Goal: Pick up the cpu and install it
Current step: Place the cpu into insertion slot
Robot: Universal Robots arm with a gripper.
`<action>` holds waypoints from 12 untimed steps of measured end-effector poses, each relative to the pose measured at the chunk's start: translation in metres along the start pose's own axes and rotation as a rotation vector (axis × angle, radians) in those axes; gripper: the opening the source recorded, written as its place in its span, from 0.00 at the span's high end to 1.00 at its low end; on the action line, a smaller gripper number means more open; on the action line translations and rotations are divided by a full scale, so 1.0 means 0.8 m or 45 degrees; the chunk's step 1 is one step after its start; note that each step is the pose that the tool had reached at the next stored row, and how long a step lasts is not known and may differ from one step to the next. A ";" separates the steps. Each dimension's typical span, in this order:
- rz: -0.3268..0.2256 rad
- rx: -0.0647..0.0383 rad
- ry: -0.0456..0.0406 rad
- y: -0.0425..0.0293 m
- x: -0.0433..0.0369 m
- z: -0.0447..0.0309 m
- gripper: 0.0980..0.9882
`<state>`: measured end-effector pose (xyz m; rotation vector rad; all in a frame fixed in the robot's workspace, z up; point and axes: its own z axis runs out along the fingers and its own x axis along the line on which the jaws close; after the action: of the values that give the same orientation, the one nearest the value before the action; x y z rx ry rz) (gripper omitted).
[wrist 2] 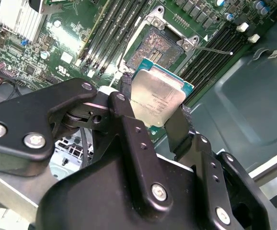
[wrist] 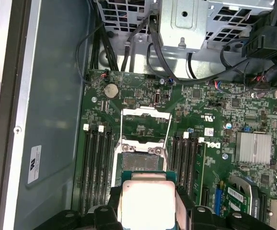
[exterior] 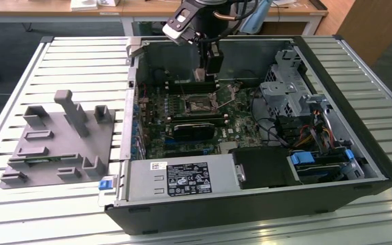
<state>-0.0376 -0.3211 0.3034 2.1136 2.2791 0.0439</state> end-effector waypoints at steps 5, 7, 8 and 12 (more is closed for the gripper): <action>0.003 0.000 -0.001 -0.0005 0.001 0.0117 0.52; 0.003 0.000 -0.001 -0.0005 0.001 0.0118 0.52; 0.003 0.000 -0.001 -0.0005 0.001 0.0119 0.52; 0.003 0.000 -0.001 -0.0005 0.001 0.0120 0.52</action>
<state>-0.0376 -0.3206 0.2938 2.1162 2.2762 0.0434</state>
